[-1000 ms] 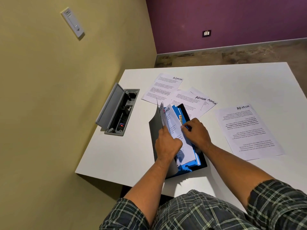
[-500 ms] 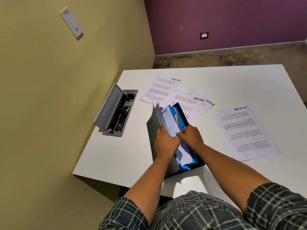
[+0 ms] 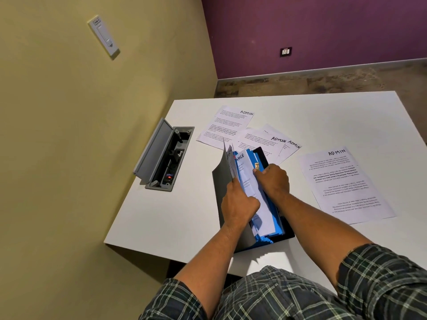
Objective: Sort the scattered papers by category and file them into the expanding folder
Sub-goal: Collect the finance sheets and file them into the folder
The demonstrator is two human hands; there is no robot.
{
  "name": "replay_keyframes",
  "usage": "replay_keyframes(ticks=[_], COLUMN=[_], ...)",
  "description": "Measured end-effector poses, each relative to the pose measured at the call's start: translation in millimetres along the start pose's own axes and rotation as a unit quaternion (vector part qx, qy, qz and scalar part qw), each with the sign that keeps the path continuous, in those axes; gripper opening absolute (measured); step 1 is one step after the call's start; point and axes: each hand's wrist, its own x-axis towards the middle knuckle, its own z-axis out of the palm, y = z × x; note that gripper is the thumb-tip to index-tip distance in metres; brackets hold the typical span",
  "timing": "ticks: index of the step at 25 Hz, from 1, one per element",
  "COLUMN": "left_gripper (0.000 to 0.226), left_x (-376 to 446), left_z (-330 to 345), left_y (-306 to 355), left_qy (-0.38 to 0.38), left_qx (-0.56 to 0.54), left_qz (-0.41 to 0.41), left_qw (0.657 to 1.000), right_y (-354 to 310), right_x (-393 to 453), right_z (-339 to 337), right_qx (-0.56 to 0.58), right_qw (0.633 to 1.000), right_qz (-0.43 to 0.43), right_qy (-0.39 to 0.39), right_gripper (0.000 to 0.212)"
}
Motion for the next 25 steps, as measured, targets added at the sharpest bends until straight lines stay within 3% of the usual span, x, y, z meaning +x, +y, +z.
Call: replay_keyframes(ticks=[3,7,10,13,20,25], left_gripper=[0.07,0.072,0.073,0.073,0.071,0.069], left_x=[-3,-4,-5,-7,-8,-9], left_z=[2,3,2,2,-4,-6], left_y=[1,1,1,2,0,1], left_qy=[-0.001,-0.008,-0.01,-0.015,-0.022,-0.027], left_qx=[-0.001,-0.002,-0.002,-0.004,-0.01,0.058], left_qz=[0.006,0.006,0.004,0.004,0.016,0.038], left_qw=[1.0,1.0,1.0,1.0,1.0,0.997], right_y=[6,20,27,29,33,39], right_x=[8,16,17,19,27,30], right_z=[-3,-4,-6,-7,-6,-2], right_qx=[-0.015,-0.018,0.009,-0.033,-0.059,-0.04], right_qw=[1.0,0.998,0.997,0.994,0.993,0.991], right_qz=[0.019,0.001,0.014,0.02,0.029,0.042], right_qy=[0.012,-0.063,-0.075,-0.102,-0.097,-0.123], right_gripper=[0.051,0.031,0.034,0.018,0.011,0.017])
